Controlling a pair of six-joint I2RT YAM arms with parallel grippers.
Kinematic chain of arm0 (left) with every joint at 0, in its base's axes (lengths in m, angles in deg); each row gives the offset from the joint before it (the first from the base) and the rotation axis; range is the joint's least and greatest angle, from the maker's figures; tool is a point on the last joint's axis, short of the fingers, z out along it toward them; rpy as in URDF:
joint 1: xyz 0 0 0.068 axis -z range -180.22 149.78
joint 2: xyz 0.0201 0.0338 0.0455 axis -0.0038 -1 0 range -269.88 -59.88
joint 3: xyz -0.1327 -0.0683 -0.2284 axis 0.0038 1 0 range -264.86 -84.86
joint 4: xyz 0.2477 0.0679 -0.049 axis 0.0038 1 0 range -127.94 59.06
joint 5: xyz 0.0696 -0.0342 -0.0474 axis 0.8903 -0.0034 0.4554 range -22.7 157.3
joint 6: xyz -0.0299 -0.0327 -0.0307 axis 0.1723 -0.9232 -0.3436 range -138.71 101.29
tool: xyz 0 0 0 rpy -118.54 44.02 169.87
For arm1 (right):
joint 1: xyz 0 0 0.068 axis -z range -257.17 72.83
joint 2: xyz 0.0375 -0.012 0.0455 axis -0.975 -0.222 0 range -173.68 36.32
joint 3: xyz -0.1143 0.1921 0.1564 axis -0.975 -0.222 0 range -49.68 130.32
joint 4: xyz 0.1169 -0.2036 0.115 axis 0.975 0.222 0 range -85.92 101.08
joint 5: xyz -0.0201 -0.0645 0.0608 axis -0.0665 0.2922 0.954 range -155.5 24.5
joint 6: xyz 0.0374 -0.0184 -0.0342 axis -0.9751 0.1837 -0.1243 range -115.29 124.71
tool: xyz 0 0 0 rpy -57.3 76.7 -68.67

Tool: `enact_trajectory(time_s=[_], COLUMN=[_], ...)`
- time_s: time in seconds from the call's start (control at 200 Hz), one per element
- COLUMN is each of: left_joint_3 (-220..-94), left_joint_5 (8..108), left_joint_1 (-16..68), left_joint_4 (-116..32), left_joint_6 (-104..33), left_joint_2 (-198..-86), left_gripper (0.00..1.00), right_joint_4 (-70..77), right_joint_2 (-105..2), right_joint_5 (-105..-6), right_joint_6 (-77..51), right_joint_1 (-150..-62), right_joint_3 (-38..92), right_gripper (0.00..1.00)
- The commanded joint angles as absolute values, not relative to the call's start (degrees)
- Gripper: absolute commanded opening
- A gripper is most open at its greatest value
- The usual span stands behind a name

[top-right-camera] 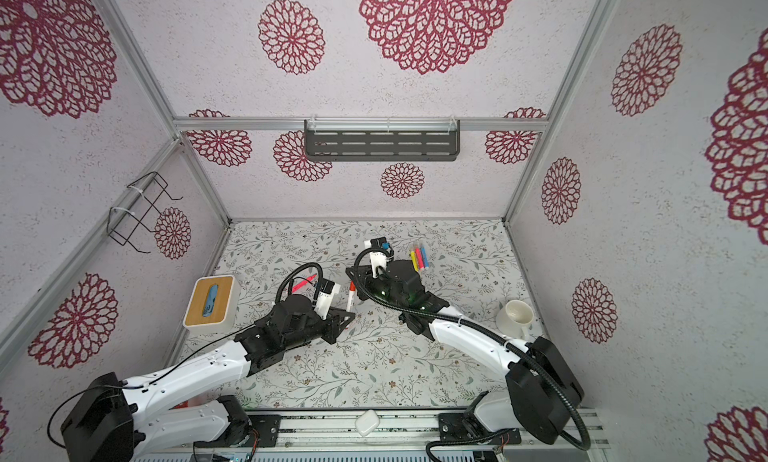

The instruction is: Insert the pens into the pen caps

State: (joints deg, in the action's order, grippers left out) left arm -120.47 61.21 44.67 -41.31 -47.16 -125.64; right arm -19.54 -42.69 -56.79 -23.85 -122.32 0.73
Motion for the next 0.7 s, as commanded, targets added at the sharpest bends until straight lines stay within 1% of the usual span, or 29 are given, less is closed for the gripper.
enact_trajectory(time_s=[0.0, 0.29, 0.69], left_joint_3=[-124.08, -122.81, -120.77], left_joint_5=[66.01, 65.22, 59.33], left_joint_1=[40.28, 38.00, 33.36], left_joint_4=[-61.38, -63.21, -70.73], left_joint_6=[-47.93, -48.79, -54.62], left_joint_2=[-121.48, -119.15, -118.95], left_gripper=[0.00, 0.00, 0.00], right_joint_4=[-6.93, -7.54, -13.98], right_joint_2=[-45.48, -47.00, -49.58], right_joint_5=[-48.71, -48.97, -47.41], right_joint_6=[-25.82, -26.94, -29.44], right_joint_1=[-128.26, -131.57, -134.71], right_joint_3=[-5.71, -8.93, -12.63], right_gripper=[0.00, 0.00, 0.00])
